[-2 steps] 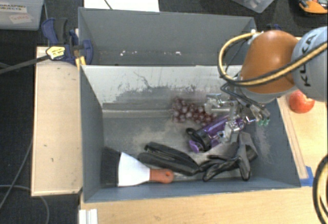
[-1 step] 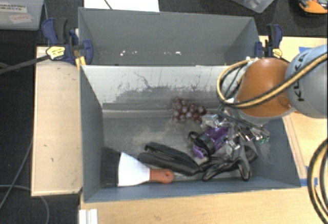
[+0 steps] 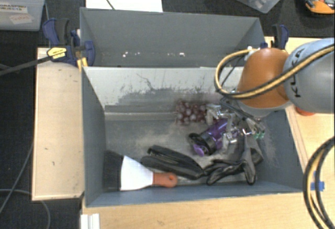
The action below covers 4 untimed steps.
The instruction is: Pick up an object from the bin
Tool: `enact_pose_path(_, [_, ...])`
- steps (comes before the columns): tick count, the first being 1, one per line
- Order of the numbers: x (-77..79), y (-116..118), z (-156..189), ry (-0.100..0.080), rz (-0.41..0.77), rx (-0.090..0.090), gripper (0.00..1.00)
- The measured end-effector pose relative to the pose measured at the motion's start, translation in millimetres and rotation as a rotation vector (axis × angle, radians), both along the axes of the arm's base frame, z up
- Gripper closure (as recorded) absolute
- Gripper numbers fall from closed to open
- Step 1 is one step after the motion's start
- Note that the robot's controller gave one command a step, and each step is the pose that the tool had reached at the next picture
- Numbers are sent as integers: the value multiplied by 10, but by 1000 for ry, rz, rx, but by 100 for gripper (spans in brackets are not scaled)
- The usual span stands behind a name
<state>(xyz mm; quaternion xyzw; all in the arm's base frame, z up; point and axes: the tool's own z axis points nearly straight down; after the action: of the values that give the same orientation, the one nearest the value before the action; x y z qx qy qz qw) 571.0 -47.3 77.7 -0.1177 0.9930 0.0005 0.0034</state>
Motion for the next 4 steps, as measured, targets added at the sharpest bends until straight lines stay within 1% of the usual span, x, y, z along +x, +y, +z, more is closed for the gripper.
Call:
enact_pose_path(1, [-178,-68,17,-2,176,-2,0])
enact_pose_path(2, [-25,143,-7,1,-6,0,0])
enact_pose_path(3, [-85,130,871,-3,119,-1,0])
enact_pose_path(4, [-38,177,54,-3,-1,1,0])
